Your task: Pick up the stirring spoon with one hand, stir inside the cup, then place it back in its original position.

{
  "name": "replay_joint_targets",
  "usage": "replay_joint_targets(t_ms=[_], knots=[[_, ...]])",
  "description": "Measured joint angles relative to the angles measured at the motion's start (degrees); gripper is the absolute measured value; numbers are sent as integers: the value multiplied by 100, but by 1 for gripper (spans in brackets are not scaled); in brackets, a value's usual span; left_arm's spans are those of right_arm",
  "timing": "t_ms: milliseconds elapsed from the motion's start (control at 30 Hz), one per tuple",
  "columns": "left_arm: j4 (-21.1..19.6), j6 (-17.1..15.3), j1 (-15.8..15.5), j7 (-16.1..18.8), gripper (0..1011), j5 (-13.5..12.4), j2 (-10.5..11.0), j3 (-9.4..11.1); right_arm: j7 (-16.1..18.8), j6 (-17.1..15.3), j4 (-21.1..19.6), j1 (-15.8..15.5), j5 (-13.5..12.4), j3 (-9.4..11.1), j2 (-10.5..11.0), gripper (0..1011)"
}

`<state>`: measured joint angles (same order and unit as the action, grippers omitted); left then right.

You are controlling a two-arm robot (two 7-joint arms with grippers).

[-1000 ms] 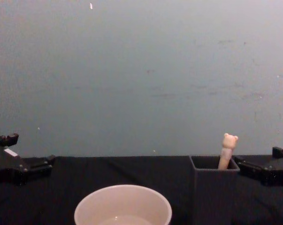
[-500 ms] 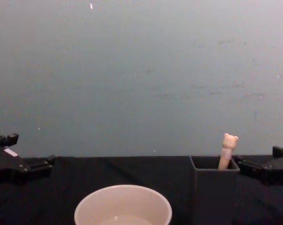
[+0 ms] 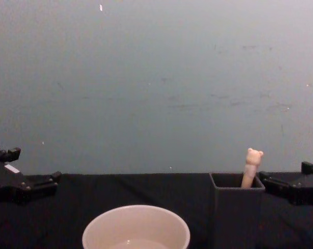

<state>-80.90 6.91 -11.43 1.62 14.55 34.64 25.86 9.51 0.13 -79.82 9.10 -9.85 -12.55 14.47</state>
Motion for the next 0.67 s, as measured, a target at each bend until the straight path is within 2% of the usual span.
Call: replay_joint_targets(t_ms=[667], knots=[[0, 0, 0, 0, 1001, 0, 0, 0, 0, 0, 1, 0, 1, 0, 0, 1000]])
